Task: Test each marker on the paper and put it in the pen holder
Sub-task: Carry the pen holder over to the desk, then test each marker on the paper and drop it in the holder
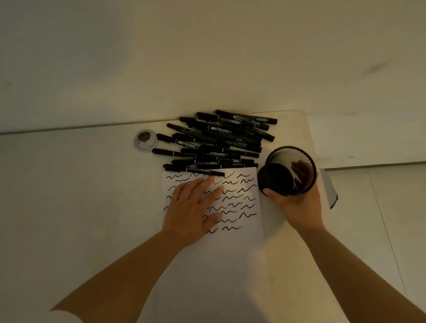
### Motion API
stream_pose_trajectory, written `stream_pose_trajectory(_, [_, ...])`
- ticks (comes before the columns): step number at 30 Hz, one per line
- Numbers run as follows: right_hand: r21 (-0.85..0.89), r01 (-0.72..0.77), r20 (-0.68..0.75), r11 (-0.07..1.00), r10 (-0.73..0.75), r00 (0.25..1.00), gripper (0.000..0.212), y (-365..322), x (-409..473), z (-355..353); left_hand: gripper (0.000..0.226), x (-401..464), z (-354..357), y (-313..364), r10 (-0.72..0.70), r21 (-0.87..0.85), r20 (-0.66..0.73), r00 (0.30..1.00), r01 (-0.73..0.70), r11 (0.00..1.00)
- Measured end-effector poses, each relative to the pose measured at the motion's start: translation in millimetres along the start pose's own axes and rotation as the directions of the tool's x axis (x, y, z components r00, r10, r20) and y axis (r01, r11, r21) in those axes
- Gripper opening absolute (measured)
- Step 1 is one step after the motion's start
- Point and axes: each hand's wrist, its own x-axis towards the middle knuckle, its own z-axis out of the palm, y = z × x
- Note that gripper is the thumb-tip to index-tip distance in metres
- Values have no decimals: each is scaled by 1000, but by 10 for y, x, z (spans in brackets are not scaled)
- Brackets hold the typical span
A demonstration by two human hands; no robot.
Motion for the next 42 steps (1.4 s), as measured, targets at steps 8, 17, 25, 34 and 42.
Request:
stream_pose_trajectory(8, [-16, 104, -54, 994, -105, 993, 94, 156, 150, 133, 55, 7, 88, 22, 3, -44, -115, 993, -8, 999])
stream_pose_trajectory(17, [14, 284, -139, 959, -279, 950, 79, 307, 193, 197, 52, -8, 225, -16, 15, -121, -387, 922, -67, 990])
stream_pose_trajectory(25, [-19, 347, -156, 938, -346, 925, 76, 317, 181, 140, 51, -108, 224, -129, 80, -139, -335, 939, -133, 981])
stream_pose_trajectory(34, [-12, 339, -219, 941, -333, 917, 73, 347, 30, 115, 53, -272, 268, -258, 101, -57, -318, 943, -126, 990])
stream_pose_trajectory(42, [-325, 607, -482, 725, -679, 554, 35, 99, -467, 126, 53, -208, 354, -202, 58, -110, -377, 925, -107, 988])
